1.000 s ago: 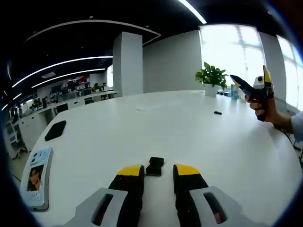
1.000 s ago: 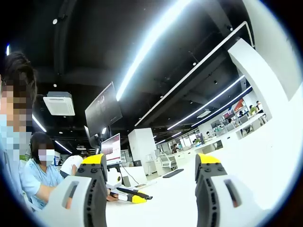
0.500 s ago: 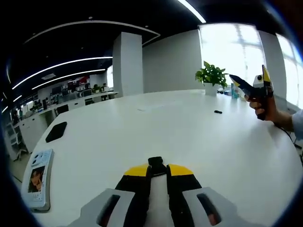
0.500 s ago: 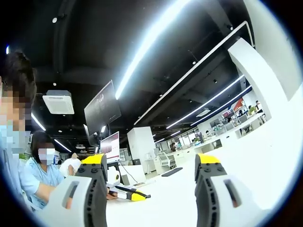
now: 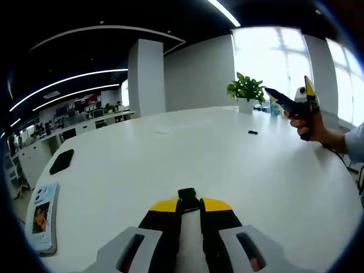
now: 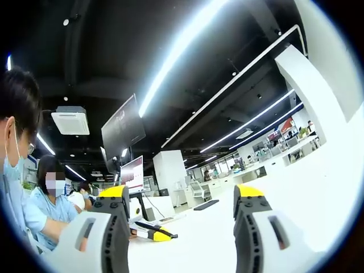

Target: Snap the two parts of the plastic buckle together until the buckle closes and remains connected.

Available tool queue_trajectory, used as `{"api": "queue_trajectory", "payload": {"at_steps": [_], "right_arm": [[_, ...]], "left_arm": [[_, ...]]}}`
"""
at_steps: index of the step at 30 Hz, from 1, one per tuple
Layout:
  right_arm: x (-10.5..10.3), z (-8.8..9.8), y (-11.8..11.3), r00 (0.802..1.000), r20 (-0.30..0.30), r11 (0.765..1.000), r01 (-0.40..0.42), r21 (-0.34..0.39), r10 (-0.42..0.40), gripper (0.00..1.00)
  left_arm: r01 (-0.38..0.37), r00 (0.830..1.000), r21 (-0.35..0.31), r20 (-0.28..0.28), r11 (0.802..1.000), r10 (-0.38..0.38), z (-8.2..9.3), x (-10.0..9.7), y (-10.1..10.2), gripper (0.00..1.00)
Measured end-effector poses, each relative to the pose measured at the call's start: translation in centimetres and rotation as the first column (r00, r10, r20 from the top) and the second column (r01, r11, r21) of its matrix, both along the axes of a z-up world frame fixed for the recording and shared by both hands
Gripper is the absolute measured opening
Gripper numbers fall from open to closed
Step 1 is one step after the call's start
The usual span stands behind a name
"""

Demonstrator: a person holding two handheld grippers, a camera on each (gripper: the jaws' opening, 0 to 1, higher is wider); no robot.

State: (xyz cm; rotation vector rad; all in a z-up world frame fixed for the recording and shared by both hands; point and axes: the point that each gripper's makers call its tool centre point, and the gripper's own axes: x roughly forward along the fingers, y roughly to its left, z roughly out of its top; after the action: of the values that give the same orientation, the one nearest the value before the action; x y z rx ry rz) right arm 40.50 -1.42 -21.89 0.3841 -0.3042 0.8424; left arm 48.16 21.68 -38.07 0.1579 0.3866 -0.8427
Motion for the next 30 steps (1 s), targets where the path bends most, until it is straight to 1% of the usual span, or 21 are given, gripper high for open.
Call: {"api": "queue_trajectory", "payload": {"at_steps": [6, 9, 11, 14, 17, 20, 23, 28, 30], "right_arm": [[0.3, -0.3, -0.3, 1.000, -0.014, 1.000, 0.017, -0.003, -0.017, 0.74], [0.7, 0.0, -0.6, 1.000, -0.015, 1.000, 0.016, -0.003, -0.016, 0.74], [0.9, 0.0, -0.8, 1.000, -0.016, 1.000, 0.026, -0.015, -0.026, 0.74], [2.4, -0.4, -1.4, 0.999, -0.025, 0.997, 0.042, -0.068, -0.044, 0.75], [2.9, -1.5, -1.7, 0.996, -0.040, 0.989, 0.068, -0.134, -0.074, 0.73], [3.1, -1.7, -2.2, 0.994, -0.043, 0.986, 0.090, -0.141, -0.097, 0.71], [3.2, -1.8, -2.6, 0.992, -0.056, 0.986, 0.102, -0.130, -0.110, 0.71], [3.4, -1.8, -3.1, 0.990, -0.048, 0.982, 0.127, -0.141, -0.135, 0.69], [3.4, -2.0, -3.2, 0.989, -0.047, 0.979, 0.133, -0.152, -0.141, 0.68]], "left_arm": [[0.035, 0.999, 0.017, 0.002, 0.999, -0.035, 0.0, -1.1, -0.5, 0.11], [0.050, 0.999, 0.025, 0.005, 0.998, -0.050, 0.0, -1.6, -0.6, 0.11], [0.069, 0.998, 0.038, 0.007, 0.997, -0.070, 0.0, -2.0, -0.8, 0.11], [0.089, 0.996, 0.060, 0.022, 0.994, -0.090, 0.1, -2.2, -0.9, 0.11], [0.111, 0.994, 0.059, 0.016, 0.992, -0.113, 0.2, -2.5, -1.0, 0.11], [0.126, 0.992, 0.061, 0.013, 0.990, -0.127, 0.2, -2.8, -1.2, 0.11], [0.141, 0.990, 0.057, 0.008, 0.988, -0.142, 0.2, -3.0, -1.4, 0.11], [0.164, 0.986, 0.060, 0.007, 0.985, -0.165, 0.3, -3.7, -1.8, 0.11], [0.182, 0.983, 0.064, 0.013, 0.981, -0.183, 0.3, -4.3, -2.1, 0.11]]}}
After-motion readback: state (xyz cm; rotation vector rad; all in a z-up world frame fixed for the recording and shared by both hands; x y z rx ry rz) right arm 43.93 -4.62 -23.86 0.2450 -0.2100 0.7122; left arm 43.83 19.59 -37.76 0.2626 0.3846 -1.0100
